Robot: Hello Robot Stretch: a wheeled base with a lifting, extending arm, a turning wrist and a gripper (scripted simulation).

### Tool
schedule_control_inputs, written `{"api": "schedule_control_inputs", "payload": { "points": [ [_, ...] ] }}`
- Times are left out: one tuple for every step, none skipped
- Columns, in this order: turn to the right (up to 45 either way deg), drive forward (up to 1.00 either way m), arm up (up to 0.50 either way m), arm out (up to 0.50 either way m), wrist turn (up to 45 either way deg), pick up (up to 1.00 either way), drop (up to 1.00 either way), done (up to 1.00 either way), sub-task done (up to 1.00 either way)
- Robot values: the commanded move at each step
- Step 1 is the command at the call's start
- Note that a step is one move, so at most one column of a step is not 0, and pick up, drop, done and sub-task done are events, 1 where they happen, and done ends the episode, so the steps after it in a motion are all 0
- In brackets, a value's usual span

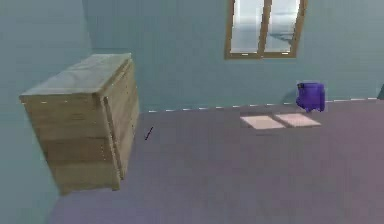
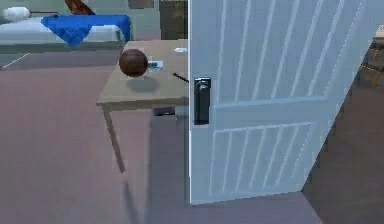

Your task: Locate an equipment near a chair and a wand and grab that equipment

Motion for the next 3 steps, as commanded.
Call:
{"api": "schedule_control_inputs", "payload": {
  "points": [
    [45.0,0.0,0.0,0.0,0.0,0.0,0.0,0.0,0.0],
    [24.0,0.0,0.0,0.0,0.0,0.0,0.0,0.0,0.0],
    [0.0,0.4,0.0,0.0,0.0,0.0,0.0,0.0,0.0]
  ]
}}
